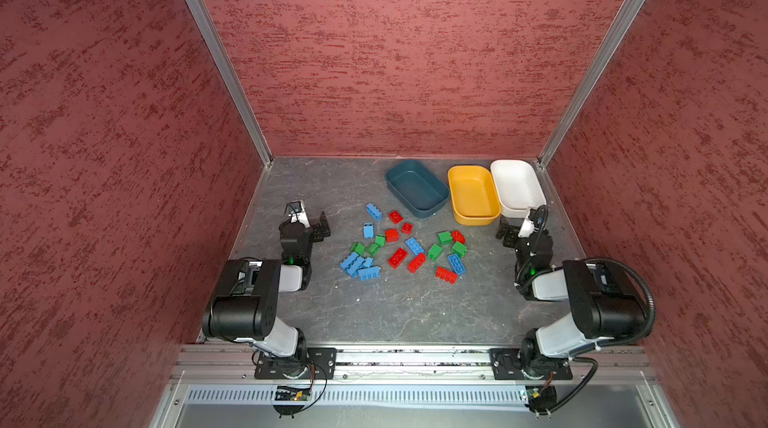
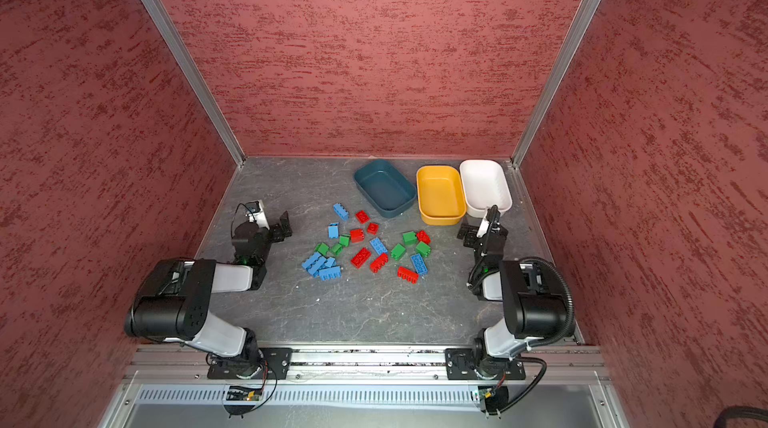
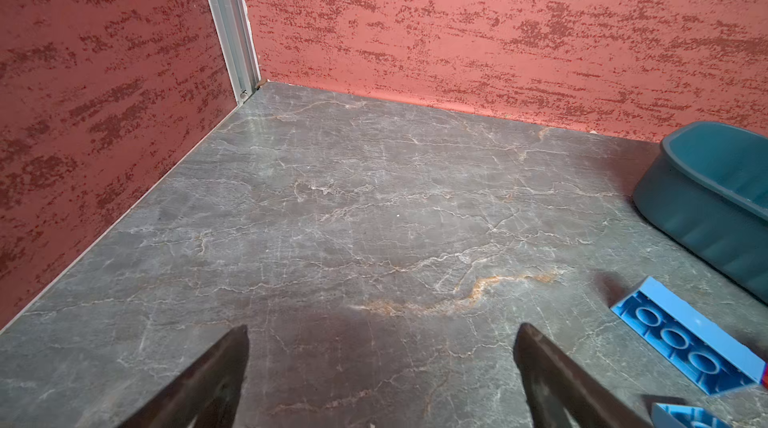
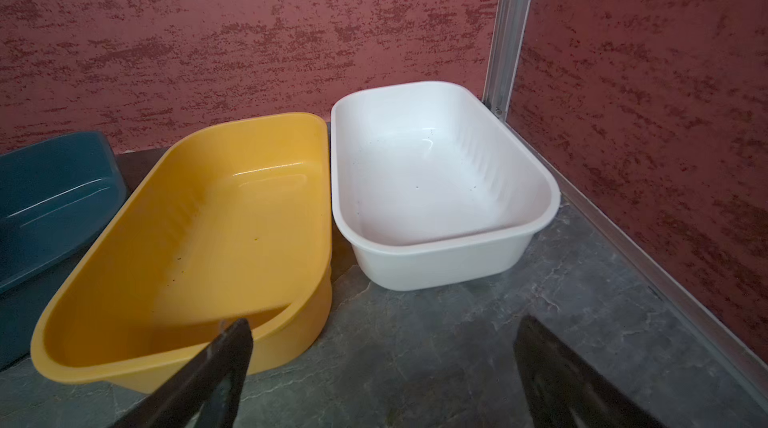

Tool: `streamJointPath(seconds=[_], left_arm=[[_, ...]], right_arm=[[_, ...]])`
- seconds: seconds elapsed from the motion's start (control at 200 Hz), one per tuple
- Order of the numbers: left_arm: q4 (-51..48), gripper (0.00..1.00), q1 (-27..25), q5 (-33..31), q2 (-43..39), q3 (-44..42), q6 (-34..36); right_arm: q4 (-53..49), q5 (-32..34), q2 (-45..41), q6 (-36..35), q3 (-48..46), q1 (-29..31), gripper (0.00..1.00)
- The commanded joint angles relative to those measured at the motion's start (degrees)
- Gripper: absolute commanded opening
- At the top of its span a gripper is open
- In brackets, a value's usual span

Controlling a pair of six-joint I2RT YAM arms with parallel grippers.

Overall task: Sort the legos into containers by color
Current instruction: 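Raise both grippers from rest and move them toward the brick pile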

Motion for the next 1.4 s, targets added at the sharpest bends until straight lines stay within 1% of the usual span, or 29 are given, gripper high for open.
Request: streamJointPath(seconds=[0.0, 1.307, 1.393], left_arm=[[1.51, 0.99, 0.34, 0.78, 0.09, 0.14, 0.3], [1.44, 0.99, 0.28, 0.68, 0.06, 0.14, 0.43], [1.35, 0.99, 0.2, 0.59, -0.29, 0.27, 0.38]], right_arm=[[2.19, 0.43, -0.55, -1.23, 1.1, 0.27, 0.99], [2.16, 0.42, -0.62, -1.35, 1.06, 0.28, 0.99], [3.15, -1.38, -1.31, -1.81, 0.27, 0.33, 0.99]])
